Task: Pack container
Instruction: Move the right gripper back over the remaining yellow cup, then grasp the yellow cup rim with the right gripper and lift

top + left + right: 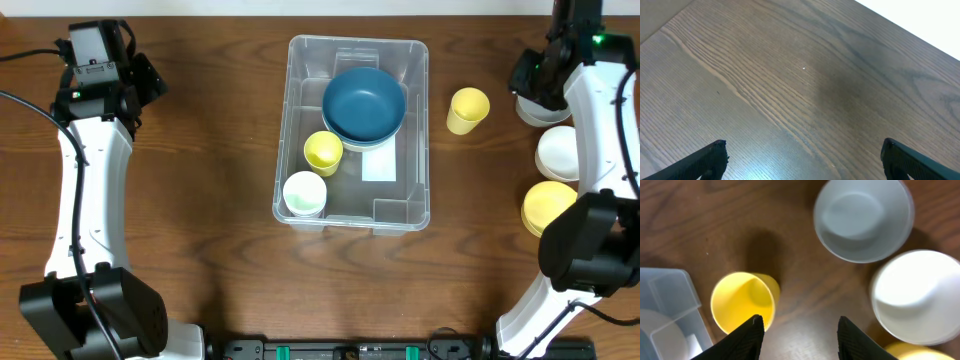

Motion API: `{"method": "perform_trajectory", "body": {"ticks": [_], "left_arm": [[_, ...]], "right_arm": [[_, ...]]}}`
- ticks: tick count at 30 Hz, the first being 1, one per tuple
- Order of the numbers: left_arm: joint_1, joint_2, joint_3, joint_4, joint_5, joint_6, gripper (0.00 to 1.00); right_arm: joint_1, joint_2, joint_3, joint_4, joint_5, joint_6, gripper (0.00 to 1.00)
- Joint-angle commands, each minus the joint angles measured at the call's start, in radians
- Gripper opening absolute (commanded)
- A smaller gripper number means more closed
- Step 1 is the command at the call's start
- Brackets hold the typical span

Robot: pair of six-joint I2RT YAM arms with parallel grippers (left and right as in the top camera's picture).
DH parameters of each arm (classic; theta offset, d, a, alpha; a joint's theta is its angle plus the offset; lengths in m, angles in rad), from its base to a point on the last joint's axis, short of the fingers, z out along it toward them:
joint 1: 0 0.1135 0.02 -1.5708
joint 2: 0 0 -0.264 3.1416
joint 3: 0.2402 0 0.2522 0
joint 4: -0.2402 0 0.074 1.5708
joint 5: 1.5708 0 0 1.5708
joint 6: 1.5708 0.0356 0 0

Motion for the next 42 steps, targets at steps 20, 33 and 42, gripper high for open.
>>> {"method": "perform_trajectory", "body": {"ticks": [20, 33, 42], "left_arm": [[0.003, -0.014, 0.013, -0.003, -0.012, 0.002, 0.98], [0.003, -0.014, 0.013, -0.004, -0.012, 0.002, 0.98], [0.003, -0.014, 0.013, -0.004, -0.012, 0.002, 0.98]], "right_arm": [[0.053, 0.020, -0.378, 0.352, -0.137, -0.008, 0.39], [0.056, -0.012, -0.363, 0.325, -0.140, -0.009, 0.01], [0.155, -0.199, -0.105, 0.035, -0.139, -0.140, 0.01]]}}
